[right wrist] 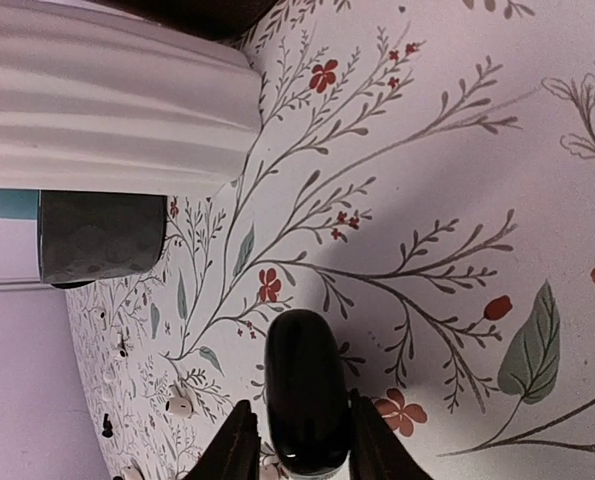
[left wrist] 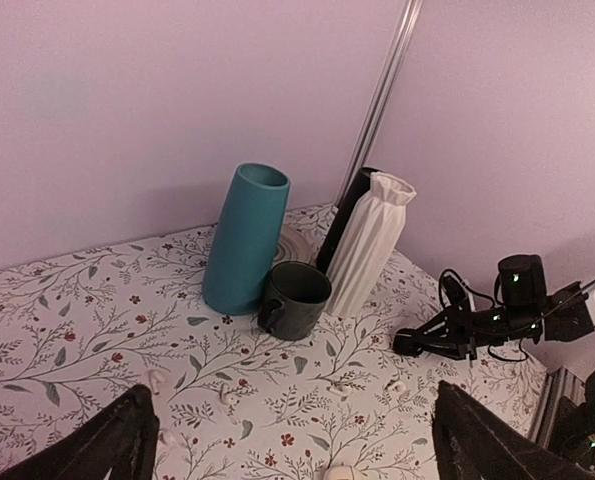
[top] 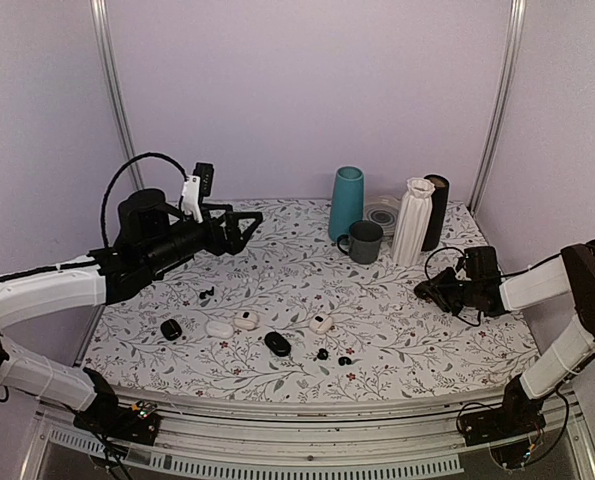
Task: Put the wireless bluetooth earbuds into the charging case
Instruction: Place the charging case with the earbuds at the center of the board.
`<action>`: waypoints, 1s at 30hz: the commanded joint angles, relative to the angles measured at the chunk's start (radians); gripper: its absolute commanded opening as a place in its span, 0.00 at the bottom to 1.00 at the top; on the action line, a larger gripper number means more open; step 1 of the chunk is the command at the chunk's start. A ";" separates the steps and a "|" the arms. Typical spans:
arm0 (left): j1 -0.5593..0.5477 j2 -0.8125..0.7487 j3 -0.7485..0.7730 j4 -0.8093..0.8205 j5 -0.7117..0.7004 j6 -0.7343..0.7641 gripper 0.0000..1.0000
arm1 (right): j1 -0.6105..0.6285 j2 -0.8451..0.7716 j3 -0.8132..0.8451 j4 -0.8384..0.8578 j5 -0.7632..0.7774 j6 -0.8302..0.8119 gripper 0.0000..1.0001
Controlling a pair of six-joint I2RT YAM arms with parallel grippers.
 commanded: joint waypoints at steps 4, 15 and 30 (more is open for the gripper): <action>0.013 -0.033 -0.025 0.041 -0.004 0.006 0.96 | -0.005 -0.061 -0.030 0.014 -0.003 0.021 0.45; 0.012 -0.007 -0.018 0.037 0.059 0.022 0.96 | -0.004 -0.171 -0.042 -0.096 0.051 -0.034 0.58; -0.137 0.234 0.096 -0.150 -0.005 -0.004 0.94 | 0.034 -0.284 0.032 -0.221 0.056 -0.173 0.67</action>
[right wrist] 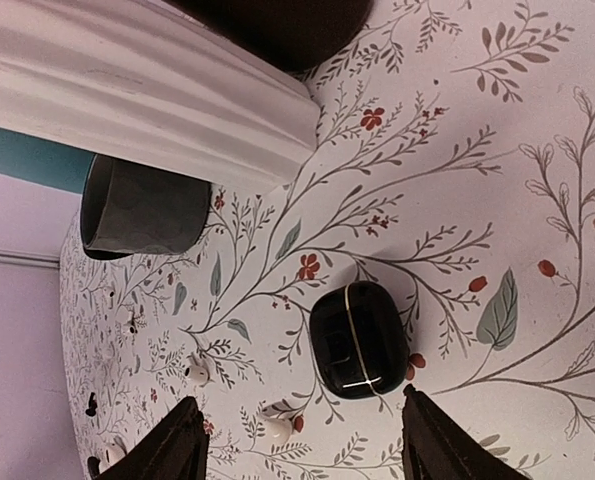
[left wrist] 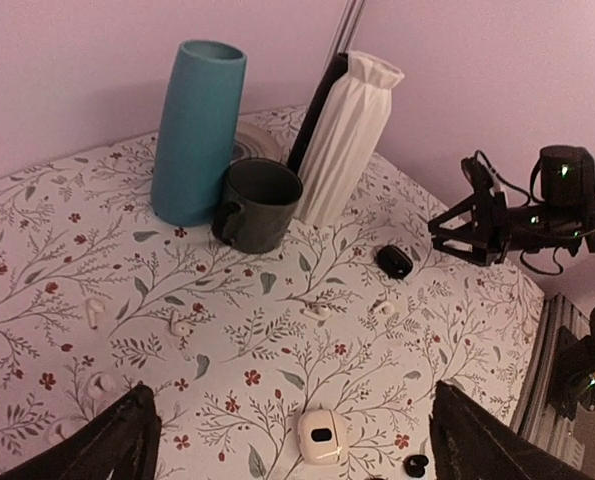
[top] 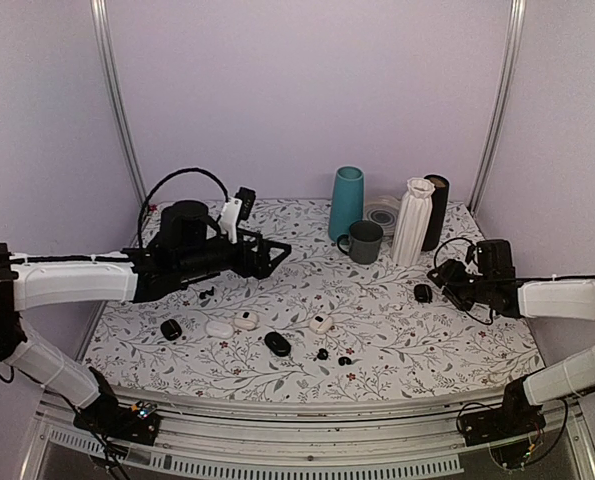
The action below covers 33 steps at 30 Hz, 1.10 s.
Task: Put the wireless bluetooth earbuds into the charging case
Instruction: Place the charging case with the earbuds at the center of the board, then pick up the charging case from the center of the board.
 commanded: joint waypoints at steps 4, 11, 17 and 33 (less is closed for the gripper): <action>-0.103 0.154 0.092 -0.145 -0.092 -0.036 0.91 | 0.056 -0.035 0.095 -0.048 0.004 -0.086 0.67; -0.159 0.305 0.206 -0.293 -0.128 -0.013 0.88 | 0.104 -0.038 0.148 -0.050 -0.003 -0.111 0.67; -0.211 0.427 0.330 -0.434 -0.207 0.003 0.86 | 0.119 -0.057 0.169 -0.057 0.008 -0.126 0.67; -0.272 0.685 0.525 -0.592 -0.242 0.035 0.74 | 0.122 -0.097 0.153 -0.067 -0.003 -0.133 0.67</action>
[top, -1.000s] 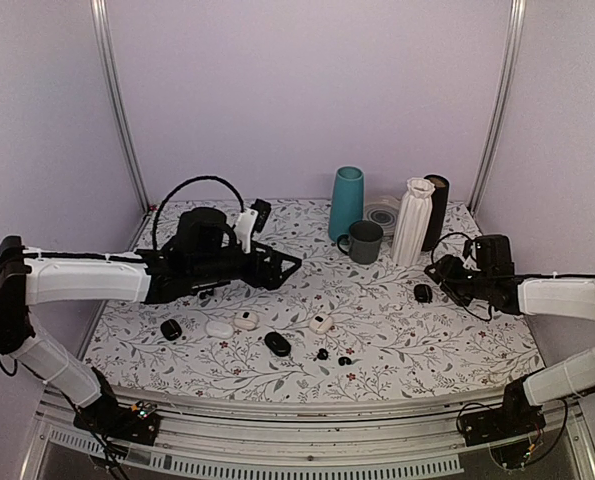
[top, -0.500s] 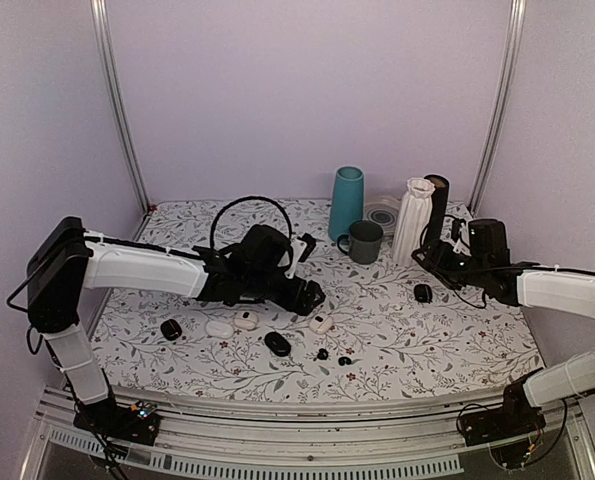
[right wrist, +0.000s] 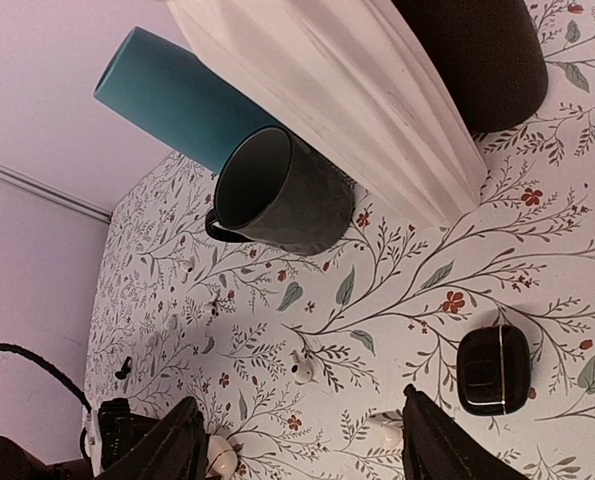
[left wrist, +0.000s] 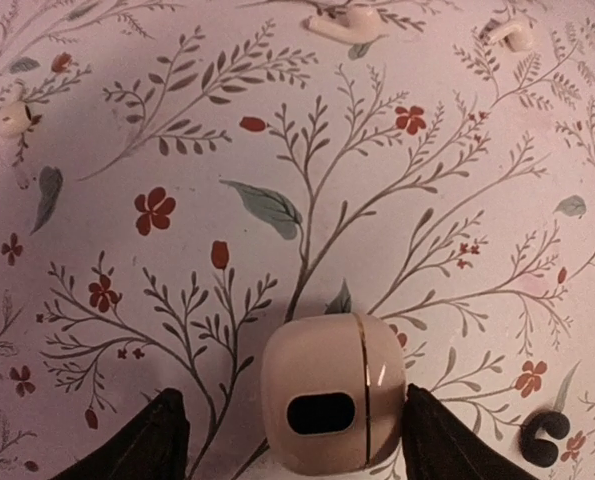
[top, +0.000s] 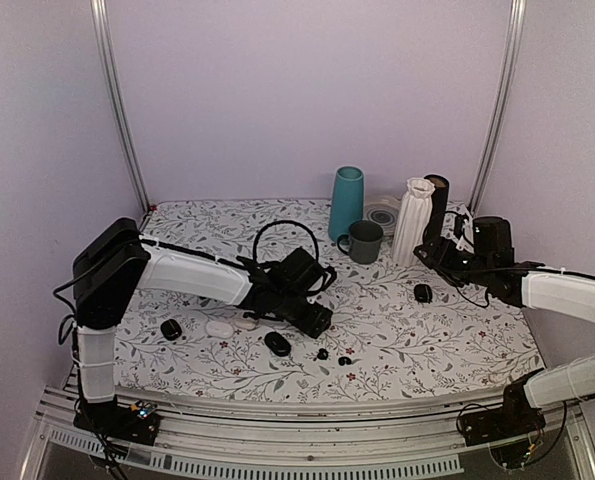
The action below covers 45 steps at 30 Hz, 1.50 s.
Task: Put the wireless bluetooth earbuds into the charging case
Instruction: Pick up the charging case from the center of the board, then pass from the left arm to the right
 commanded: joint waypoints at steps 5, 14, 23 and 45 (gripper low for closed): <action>-0.030 0.064 0.057 -0.065 -0.035 0.029 0.69 | 0.007 -0.025 0.003 -0.001 -0.008 -0.001 0.67; -0.031 0.069 0.051 -0.039 -0.050 0.048 0.44 | 0.074 0.019 0.013 0.026 -0.016 0.016 0.66; -0.026 -0.039 -0.022 0.114 -0.035 0.064 0.33 | 0.170 0.087 0.039 0.085 -0.075 0.044 0.65; -0.034 -0.301 -0.171 0.475 0.016 0.182 0.33 | 0.411 0.172 0.171 0.164 -0.020 0.101 0.60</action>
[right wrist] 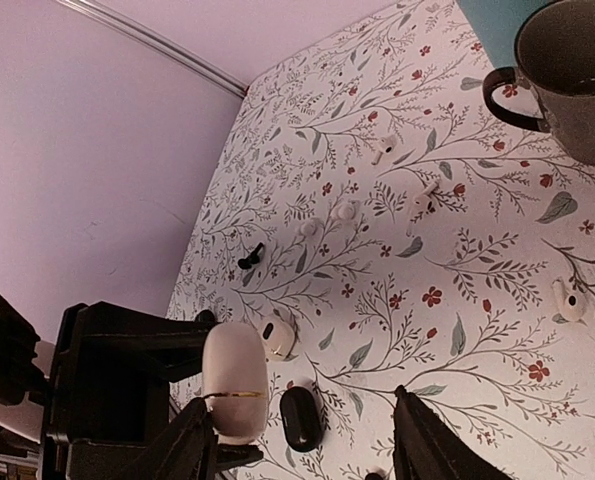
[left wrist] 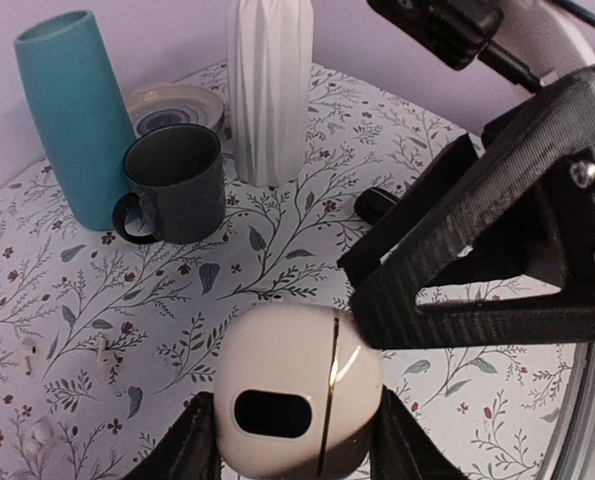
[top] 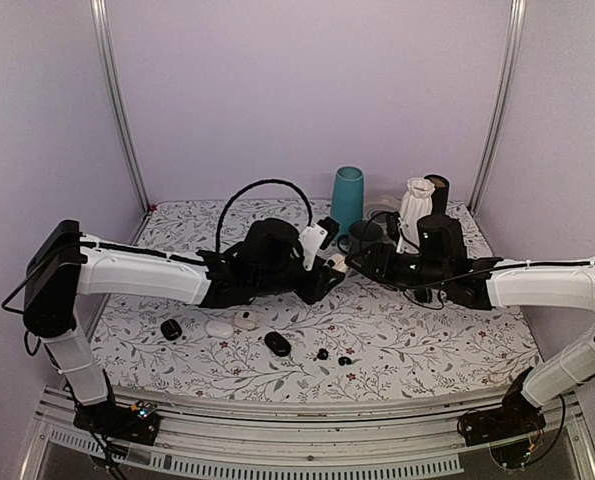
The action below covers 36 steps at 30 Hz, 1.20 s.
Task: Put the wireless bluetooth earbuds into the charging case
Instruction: Pass from the left arm to the right
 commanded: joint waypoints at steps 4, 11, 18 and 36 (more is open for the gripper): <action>-0.017 -0.063 -0.034 0.080 0.036 0.035 0.32 | 0.043 -0.009 0.032 0.041 0.052 0.007 0.60; -0.020 -0.081 -0.041 0.097 0.047 0.044 0.32 | 0.069 0.025 0.055 0.056 0.029 0.002 0.49; -0.021 -0.082 -0.046 0.103 0.043 0.048 0.32 | 0.078 0.059 0.082 0.065 0.005 0.015 0.29; 0.013 -0.203 -0.154 0.123 0.180 0.080 0.79 | 0.012 0.031 0.196 -0.084 -0.142 -0.184 0.04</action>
